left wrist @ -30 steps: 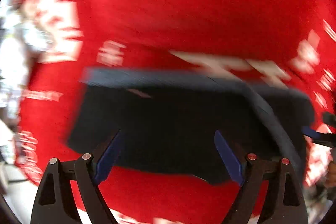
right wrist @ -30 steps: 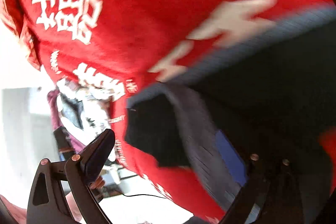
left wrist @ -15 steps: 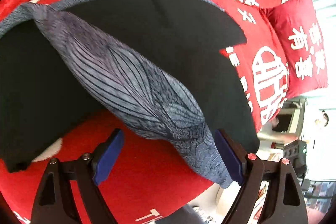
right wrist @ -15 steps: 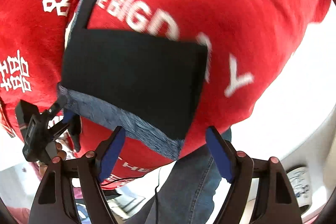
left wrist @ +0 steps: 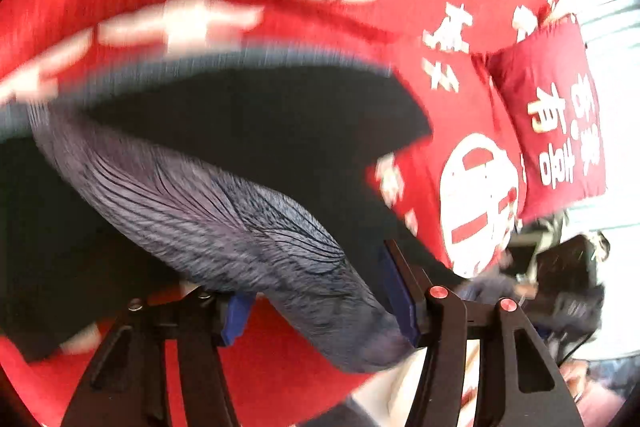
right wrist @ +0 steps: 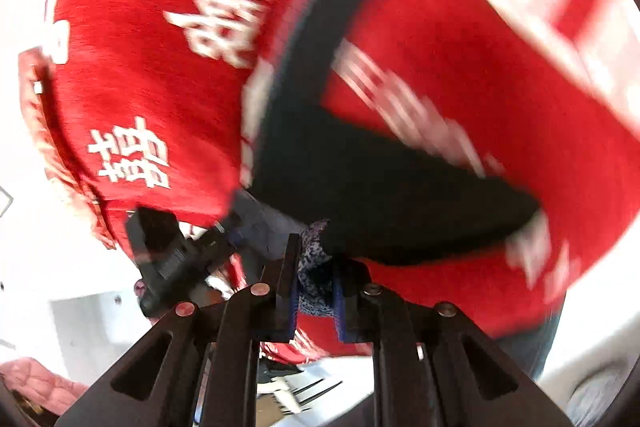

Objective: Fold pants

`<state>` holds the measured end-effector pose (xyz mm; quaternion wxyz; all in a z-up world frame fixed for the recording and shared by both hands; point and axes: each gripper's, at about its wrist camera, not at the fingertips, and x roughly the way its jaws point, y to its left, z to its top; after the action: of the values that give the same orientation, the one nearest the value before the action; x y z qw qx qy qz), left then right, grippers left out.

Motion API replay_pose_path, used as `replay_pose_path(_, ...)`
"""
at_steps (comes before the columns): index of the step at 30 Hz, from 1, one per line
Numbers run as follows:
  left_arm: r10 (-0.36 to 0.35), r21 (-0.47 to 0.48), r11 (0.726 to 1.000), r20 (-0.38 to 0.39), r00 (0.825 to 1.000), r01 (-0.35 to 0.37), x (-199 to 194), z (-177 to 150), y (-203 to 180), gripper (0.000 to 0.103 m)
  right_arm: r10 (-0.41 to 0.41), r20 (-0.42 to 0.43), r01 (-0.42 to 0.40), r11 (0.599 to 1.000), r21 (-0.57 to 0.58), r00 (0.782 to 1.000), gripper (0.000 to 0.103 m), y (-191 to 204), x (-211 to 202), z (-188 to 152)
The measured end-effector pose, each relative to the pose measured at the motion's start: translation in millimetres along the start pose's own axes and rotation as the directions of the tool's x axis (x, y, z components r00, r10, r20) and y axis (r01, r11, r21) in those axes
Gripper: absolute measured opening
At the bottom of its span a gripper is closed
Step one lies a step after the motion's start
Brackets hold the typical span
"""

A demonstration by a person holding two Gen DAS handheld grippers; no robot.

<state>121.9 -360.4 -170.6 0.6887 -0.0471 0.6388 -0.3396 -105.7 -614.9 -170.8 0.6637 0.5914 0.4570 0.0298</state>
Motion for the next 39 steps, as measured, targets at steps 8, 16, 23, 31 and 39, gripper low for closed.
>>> replay_pose_path(8,0.192,0.001,0.981,0.185,0.964,-0.195,-27,89,-7,0.079,-0.106,0.051,0.113,0.975,-0.190,0.993,0.021,81,27,180)
replay_pose_path(16,0.407,-0.100,0.912,0.096,0.908,-0.398,-16,82,40,0.080,-0.253,0.126,0.280,0.910,-0.307,0.959,0.075,99,28,199)
replay_pose_path(23,0.499,-0.206,0.842,-0.052,0.865,-0.498,24,36,80,0.079,-0.341,0.075,0.338,0.939,0.059,0.937,0.028,-21,25,190)
replay_pose_path(31,0.528,-0.188,0.828,-0.051,0.848,-0.528,31,51,74,0.079,-0.367,0.065,0.369,0.929,-0.026,0.928,0.007,-15,28,211)
replay_pose_path(39,0.593,-0.223,0.784,-0.011,0.805,-0.580,19,70,95,0.080,-0.293,0.024,0.293,0.956,0.005,0.956,0.072,-36,16,189)
